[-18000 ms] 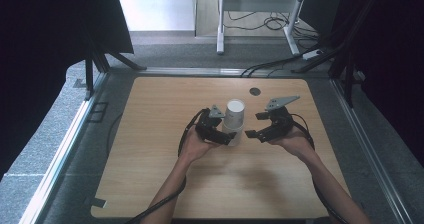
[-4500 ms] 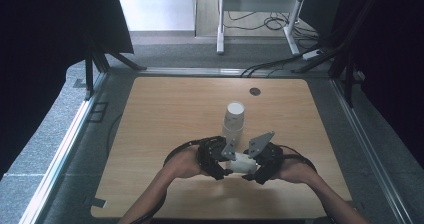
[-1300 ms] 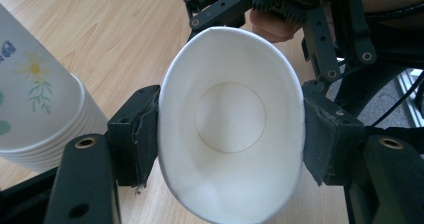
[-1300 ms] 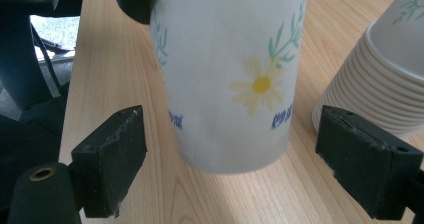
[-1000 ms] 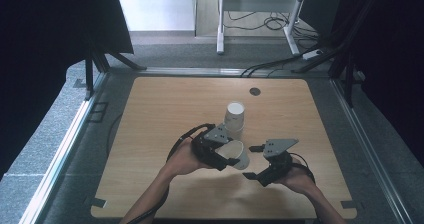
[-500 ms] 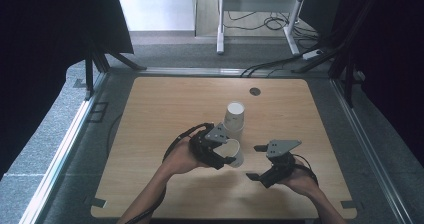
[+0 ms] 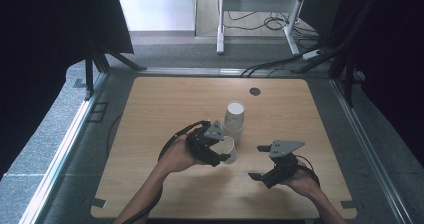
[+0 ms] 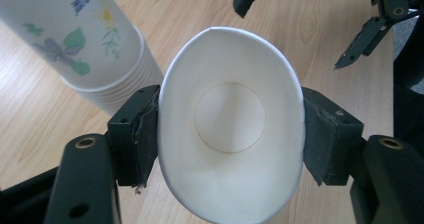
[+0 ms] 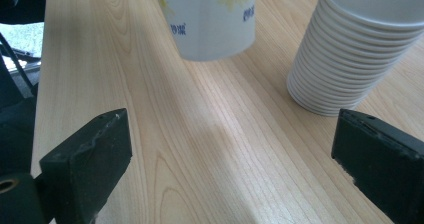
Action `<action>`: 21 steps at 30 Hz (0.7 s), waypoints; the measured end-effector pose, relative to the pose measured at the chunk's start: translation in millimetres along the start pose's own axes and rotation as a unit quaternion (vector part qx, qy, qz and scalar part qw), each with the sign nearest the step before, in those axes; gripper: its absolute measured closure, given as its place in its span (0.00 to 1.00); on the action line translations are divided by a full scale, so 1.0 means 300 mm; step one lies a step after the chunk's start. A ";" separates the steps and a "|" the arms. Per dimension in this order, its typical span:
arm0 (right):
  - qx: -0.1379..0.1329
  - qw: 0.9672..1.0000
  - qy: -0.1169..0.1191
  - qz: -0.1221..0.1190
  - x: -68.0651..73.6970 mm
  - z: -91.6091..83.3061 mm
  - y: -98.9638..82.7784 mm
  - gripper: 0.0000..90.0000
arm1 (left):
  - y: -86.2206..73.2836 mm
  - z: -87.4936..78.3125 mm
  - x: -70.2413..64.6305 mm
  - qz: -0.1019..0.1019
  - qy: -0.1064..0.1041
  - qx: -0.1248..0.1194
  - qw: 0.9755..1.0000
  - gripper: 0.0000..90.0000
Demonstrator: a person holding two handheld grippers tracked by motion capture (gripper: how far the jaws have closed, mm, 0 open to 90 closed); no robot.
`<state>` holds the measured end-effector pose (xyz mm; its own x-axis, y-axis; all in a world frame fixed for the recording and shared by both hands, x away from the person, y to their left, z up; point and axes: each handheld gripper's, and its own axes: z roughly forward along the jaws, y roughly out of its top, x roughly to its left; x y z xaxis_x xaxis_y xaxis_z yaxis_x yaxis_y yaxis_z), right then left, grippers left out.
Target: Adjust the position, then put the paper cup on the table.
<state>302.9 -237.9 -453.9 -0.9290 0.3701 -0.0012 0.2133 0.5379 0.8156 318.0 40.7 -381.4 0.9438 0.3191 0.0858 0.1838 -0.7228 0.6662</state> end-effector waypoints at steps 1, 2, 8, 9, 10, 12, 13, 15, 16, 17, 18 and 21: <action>0.000 1.000 -0.002 0.004 -0.003 -0.001 -0.004 0.03 | -0.003 0.000 0.004 -0.004 0.003 0.004 1.000 0.35; 0.000 1.000 -0.002 0.004 -0.003 -0.001 -0.004 0.03 | -0.003 0.000 0.004 -0.004 0.003 0.004 1.000 0.35; 0.004 1.000 -0.010 0.012 -0.006 0.001 -0.026 0.03 | -0.020 0.000 0.023 -0.014 0.017 0.028 0.999 0.35; 0.003 1.000 -0.011 0.015 -0.007 0.002 -0.029 0.03 | -0.023 0.000 0.027 -0.016 0.020 0.032 0.999 0.35; 0.002 1.000 -0.013 0.017 -0.009 0.002 -0.032 0.03 | -0.026 -0.001 0.031 -0.018 0.022 0.035 0.999 0.35; 0.001 1.000 -0.015 0.021 -0.012 0.001 -0.037 0.03 | -0.031 -0.004 0.040 -0.023 0.027 0.040 0.999 0.35; 0.001 1.000 -0.015 0.022 -0.014 0.001 -0.040 0.03 | -0.034 -0.005 0.044 -0.024 0.030 0.043 0.998 0.35; 0.001 1.000 -0.017 0.024 -0.016 0.001 -0.044 0.03 | -0.037 -0.009 0.052 -0.027 0.037 0.050 0.998 0.35; 0.002 1.000 -0.017 0.026 -0.017 0.001 -0.047 0.03 | -0.040 -0.011 0.057 -0.030 0.037 0.052 0.998 0.35; 0.002 0.999 -0.018 0.028 -0.018 0.001 -0.049 0.03 | -0.042 -0.012 0.062 -0.032 0.040 0.053 0.997 0.35; 0.002 0.999 -0.018 0.027 -0.019 0.000 -0.051 0.04 | -0.044 -0.014 0.066 -0.032 0.043 0.057 0.997 0.35; 0.001 0.999 -0.020 0.031 -0.021 -0.002 -0.056 0.04 | -0.051 -0.017 0.076 -0.039 0.049 0.065 0.996 0.35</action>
<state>305.1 -249.7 -467.4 -0.9013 0.4323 0.0263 0.2703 0.5139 0.8141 335.4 62.1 -385.9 0.8952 0.4308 0.1140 0.2952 -0.7649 0.5725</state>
